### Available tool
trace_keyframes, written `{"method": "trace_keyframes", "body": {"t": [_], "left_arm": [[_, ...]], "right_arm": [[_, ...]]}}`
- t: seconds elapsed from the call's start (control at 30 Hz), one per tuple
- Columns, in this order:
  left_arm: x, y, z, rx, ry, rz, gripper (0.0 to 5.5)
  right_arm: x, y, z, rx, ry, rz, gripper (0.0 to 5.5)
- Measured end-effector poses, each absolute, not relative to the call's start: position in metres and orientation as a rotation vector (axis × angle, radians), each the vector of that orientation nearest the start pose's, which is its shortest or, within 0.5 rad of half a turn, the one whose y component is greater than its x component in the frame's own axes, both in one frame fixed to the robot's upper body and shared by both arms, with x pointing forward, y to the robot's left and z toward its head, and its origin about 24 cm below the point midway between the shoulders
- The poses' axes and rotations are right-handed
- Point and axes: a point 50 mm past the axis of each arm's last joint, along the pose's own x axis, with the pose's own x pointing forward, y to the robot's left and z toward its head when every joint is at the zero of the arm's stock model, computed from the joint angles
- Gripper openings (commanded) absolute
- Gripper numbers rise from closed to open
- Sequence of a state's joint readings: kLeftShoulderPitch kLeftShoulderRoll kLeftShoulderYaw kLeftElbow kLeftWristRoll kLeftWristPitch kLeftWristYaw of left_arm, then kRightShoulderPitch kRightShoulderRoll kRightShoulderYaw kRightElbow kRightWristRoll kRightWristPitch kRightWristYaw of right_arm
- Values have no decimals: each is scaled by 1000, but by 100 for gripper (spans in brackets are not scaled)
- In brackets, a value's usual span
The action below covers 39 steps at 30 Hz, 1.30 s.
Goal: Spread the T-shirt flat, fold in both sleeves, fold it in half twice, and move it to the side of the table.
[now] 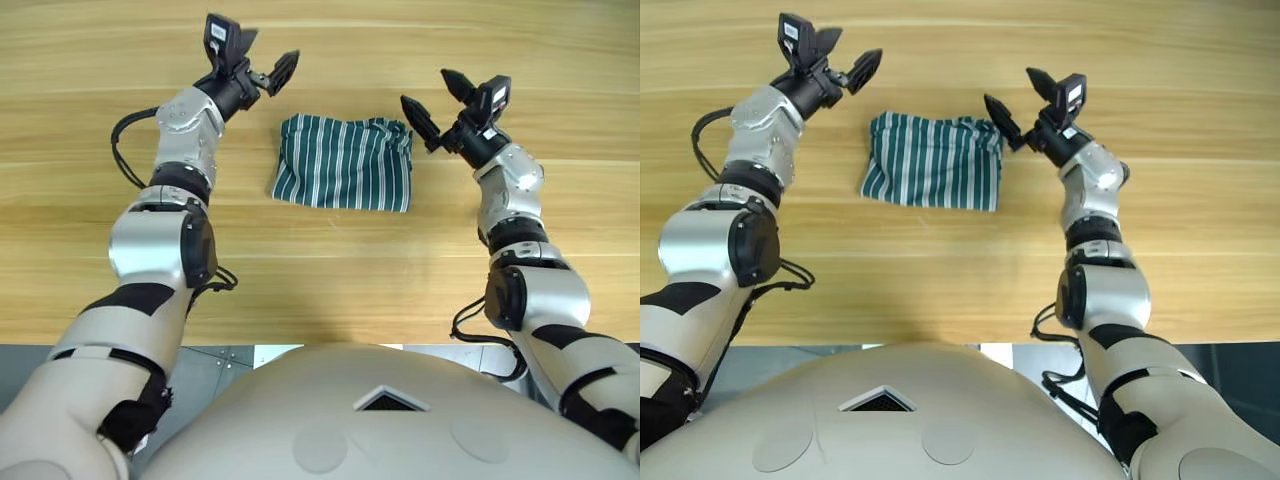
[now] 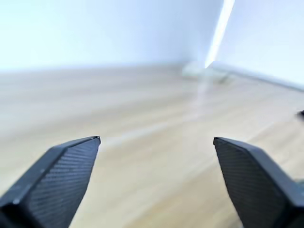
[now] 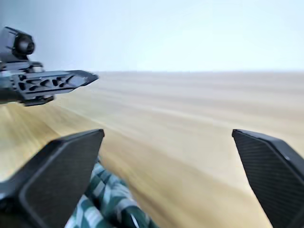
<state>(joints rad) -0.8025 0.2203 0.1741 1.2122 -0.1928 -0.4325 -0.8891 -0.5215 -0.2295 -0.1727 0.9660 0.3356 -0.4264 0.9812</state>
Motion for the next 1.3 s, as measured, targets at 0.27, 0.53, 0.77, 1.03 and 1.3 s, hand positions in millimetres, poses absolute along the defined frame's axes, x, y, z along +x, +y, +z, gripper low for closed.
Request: {"method": "trace_keyframes", "body": {"t": [0.27, 0.53, 0.77, 1.03, 1.3], "left_arm": [[290, 179, 46, 107, -293, -1246, 256], [268, 191, 42, 198, -279, -1335, 99], [269, 185, 24, 373, -155, -1276, 0], [278, 176, 1, 832, 15, -1197, 0], [290, 166, 5, 1174, -65, -1206, 0]], "right_arm": [[300, -140, 47, -65, -225, 997, 308], [288, -101, 32, -333, -140, 1187, 132], [296, -92, 19, -489, -55, 1171, 3], [313, -89, 17, -576, -12, 1047, 3], [322, -86, 1, -779, 93, 940, 3]]}}
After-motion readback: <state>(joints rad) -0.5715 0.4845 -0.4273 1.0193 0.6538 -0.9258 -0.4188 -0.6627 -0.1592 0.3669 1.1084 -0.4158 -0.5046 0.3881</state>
